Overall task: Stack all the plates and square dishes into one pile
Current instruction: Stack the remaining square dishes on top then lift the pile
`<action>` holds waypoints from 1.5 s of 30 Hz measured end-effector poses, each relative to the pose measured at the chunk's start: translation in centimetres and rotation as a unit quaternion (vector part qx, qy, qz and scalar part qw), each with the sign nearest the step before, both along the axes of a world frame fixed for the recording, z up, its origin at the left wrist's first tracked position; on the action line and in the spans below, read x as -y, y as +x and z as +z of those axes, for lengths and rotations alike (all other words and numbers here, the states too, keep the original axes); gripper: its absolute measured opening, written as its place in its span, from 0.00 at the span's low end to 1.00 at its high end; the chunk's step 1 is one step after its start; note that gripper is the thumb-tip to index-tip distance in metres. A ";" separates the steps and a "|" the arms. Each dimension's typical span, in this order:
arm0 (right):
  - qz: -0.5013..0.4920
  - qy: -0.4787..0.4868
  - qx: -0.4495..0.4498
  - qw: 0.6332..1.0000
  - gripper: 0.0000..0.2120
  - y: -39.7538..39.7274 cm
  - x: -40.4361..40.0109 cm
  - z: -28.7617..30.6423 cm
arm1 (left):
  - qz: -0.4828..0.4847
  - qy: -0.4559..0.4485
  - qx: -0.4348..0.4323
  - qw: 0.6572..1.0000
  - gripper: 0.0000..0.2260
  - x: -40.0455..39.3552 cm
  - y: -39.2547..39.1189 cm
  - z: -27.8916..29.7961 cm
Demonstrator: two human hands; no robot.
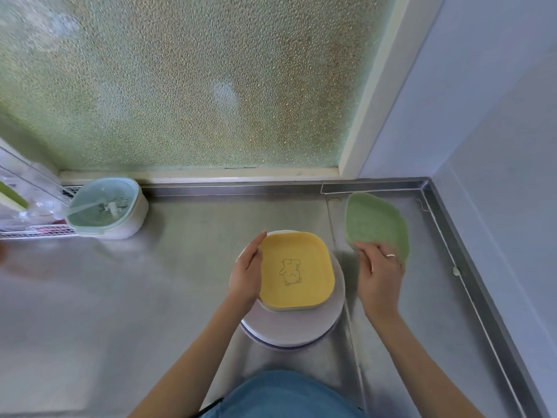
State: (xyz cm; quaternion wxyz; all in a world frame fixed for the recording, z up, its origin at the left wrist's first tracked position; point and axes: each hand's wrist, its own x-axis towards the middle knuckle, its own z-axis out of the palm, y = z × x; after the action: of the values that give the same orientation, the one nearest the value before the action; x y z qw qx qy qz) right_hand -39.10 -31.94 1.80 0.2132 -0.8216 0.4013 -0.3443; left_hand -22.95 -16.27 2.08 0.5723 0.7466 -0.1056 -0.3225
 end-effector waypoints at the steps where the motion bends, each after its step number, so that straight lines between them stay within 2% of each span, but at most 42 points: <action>1: 0.021 -0.024 0.015 0.999 0.10 0.3 -1.4 1.3 | 0.000 0.002 0.000 1.000 0.19 0.0 0.0 0.0; 6: 0.154 -0.154 0.005 0.976 0.14 1.4 -8.3 3.6 | 0.009 -0.037 -0.022 0.999 0.14 -0.3 0.0 -0.2; 10: 0.222 -0.183 -0.060 0.956 0.15 1.6 -10.7 1.2 | 0.011 -0.077 -0.041 0.996 0.13 -0.7 -0.2 0.9; 14: 0.281 -0.127 -0.113 0.945 0.15 1.5 -10.6 0.3 | 0.018 -0.081 -0.032 0.996 0.12 -1.2 -0.8 1.8; 17: 0.334 -0.018 -0.073 0.939 0.17 1.4 -10.0 1.5 | 0.010 -0.062 -0.010 0.998 0.13 -1.5 -0.9 1.8; 20: 0.248 0.039 -0.046 0.967 0.21 2.0 -8.2 2.7 | -0.009 -0.040 0.022 0.999 0.19 -1.6 -0.5 1.8; 23: 0.141 0.095 -0.065 0.983 0.24 3.4 -5.6 3.2 | -0.017 -0.021 0.045 0.999 0.19 -1.2 0.0 1.7; 26: 0.141 0.159 -0.141 0.967 0.26 4.5 -4.2 2.2 | -0.042 0.012 0.077 0.996 0.19 -0.6 0.1 1.5; 28: 0.165 0.164 -0.192 0.953 0.26 4.6 -4.3 1.3 | -0.061 0.039 0.115 0.991 0.22 -0.5 -0.1 0.8; 30: 0.167 0.153 -0.195 0.954 0.25 4.5 -4.3 0.6 | -0.059 0.046 0.137 0.988 0.22 -0.4 -0.1 0.3; 32: 0.167 0.168 -0.174 0.956 0.25 4.6 -4.3 0.5 | -0.052 0.040 0.134 0.989 0.21 -0.3 -0.1 0.3; 33: 0.168 0.206 -0.141 0.954 0.24 4.6 -4.3 0.7 | -0.044 0.029 0.123 0.991 0.20 -0.4 -0.1 0.4; 35: 0.152 0.315 -0.033 0.936 0.23 4.0 -4.4 1.2 | -0.009 0.006 0.081 0.997 0.19 -0.8 -0.2 0.6; 37: 0.101 0.384 0.045 0.917 0.22 2.6 -4.3 1.2 | 0.046 0.015 0.071 0.996 0.19 -1.9 -0.2 0.0; 40: 0.045 0.434 0.040 0.899 0.23 -0.2 -4.4 -0.9 | 0.100 0.050 0.037 0.993 0.19 -4.2 -0.1 -2.1; 43: 0.038 0.486 0.022 0.873 0.25 -1.6 -5.6 -3.6 | 0.063 0.088 -0.034 0.994 0.17 -5.6 -1.1 -3.4; 45: 0.042 0.502 0.040 0.863 0.32 -1.7 -6.6 -5.0 | 0.039 0.103 -0.015 0.994 0.14 -5.7 -1.8 -3.6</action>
State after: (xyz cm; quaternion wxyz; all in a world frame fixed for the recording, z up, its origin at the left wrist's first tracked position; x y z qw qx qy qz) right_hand -40.81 -25.30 -3.21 0.6268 -0.6054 0.4757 -0.1196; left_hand -24.78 -10.54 -1.56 0.5062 0.8000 -0.0341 -0.3202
